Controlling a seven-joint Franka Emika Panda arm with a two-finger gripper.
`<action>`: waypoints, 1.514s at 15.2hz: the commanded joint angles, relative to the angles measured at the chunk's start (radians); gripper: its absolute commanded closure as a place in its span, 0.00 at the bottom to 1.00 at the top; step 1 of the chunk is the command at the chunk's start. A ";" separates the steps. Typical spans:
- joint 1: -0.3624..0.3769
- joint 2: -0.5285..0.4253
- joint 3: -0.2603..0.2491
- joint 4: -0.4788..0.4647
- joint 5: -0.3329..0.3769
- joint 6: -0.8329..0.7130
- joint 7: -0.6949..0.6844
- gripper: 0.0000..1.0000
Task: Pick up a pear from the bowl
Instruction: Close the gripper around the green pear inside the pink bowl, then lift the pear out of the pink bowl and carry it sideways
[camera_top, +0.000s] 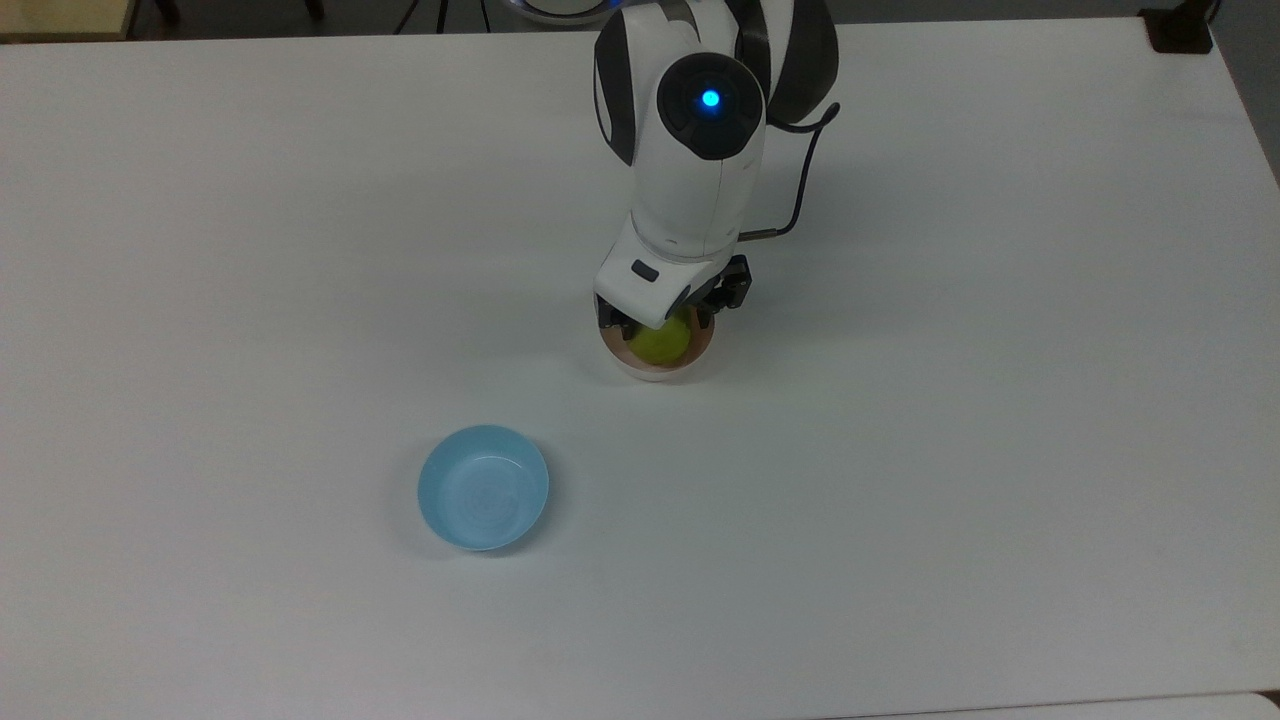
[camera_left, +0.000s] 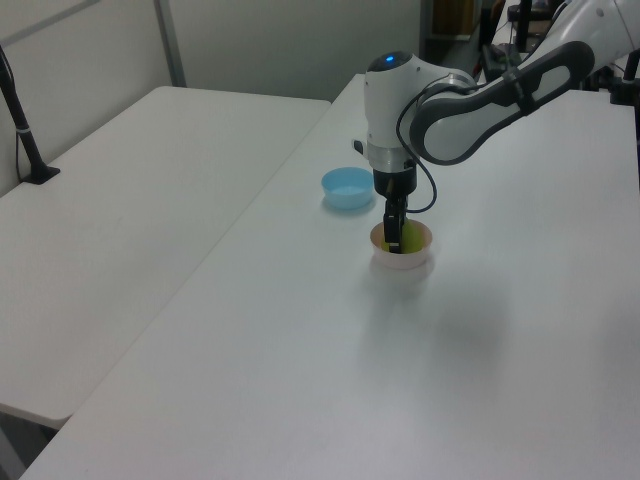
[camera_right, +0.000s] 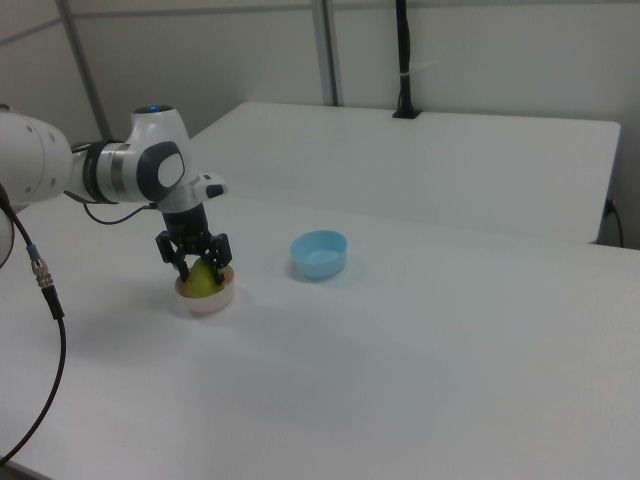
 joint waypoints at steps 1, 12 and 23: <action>0.014 0.004 -0.010 -0.007 -0.018 0.019 -0.009 0.43; 0.014 -0.050 -0.012 -0.003 -0.016 0.000 0.009 0.61; -0.001 -0.110 -0.027 0.149 -0.012 -0.243 0.035 0.60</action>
